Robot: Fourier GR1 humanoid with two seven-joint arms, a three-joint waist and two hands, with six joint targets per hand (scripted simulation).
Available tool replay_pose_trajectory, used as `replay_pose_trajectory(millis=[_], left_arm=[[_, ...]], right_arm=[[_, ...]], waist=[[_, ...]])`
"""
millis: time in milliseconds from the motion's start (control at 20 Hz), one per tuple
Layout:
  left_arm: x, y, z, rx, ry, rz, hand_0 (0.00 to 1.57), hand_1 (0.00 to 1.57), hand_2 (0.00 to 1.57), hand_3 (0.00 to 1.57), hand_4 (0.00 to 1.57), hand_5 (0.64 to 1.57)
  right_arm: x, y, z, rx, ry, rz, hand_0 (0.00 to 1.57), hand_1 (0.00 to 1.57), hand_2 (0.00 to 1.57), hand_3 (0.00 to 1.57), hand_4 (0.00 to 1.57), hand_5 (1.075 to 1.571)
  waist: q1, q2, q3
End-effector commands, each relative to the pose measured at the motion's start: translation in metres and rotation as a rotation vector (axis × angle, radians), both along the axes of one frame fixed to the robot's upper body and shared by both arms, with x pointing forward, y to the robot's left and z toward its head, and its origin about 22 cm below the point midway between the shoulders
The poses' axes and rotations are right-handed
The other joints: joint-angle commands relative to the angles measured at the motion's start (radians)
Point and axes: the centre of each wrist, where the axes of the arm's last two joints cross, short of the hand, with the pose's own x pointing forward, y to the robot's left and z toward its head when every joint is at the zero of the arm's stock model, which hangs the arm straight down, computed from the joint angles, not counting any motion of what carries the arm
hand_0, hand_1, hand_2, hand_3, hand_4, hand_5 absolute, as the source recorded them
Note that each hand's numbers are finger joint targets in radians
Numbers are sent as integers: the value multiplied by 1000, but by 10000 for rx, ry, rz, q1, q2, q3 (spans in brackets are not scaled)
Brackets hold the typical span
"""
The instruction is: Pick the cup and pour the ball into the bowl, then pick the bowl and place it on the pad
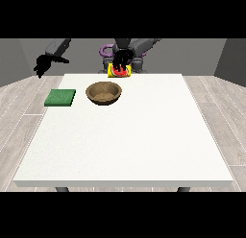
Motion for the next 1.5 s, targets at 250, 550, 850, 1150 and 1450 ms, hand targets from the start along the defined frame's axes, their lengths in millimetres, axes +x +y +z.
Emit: replay_pose_trajectory(millis=[250, 550, 850, 1150, 1450], left_arm=[[-19, -23, 0, 2809, -302, -422, 0, 0, 1571, 1571, 1196, 1434], [-6, -37, 31, 5055, -868, -1041, 769, 769, 1571, 1571, 1200, 1416], [-9, -48, 56, 6054, -1356, -1296, 1557, 1557, 1571, 1571, 1191, 1467], [2, -29, 50, 5730, -1119, -1132, 1516, 1516, 1571, 1571, 1201, 1462], [24, 23, 89, -209, -817, -97, 364, 364, 1571, 1571, 993, 1555]], right_arm=[[22, 7, 23, 111, -386, 846, 0, 0, 0, 190, 0, 1521], [5, 8, -7, 320, 208, 99, 0, 0, 0, 239, 0, 1521], [-20, -16, -19, 327, 439, -47, 0, 0, 0, 172, 0, 1516], [-4, 16, -27, 939, 1243, 635, 0, 0, 0, 0, 429, 1555], [-3, 8, -19, 1041, 1109, -104, 0, 0, 0, 0, 470, 1557]], waist=[[-563, 351, 4], [-110, -246, 6], [252, -491, 4], [-30, -475, -5], [1227, -163, -40]])
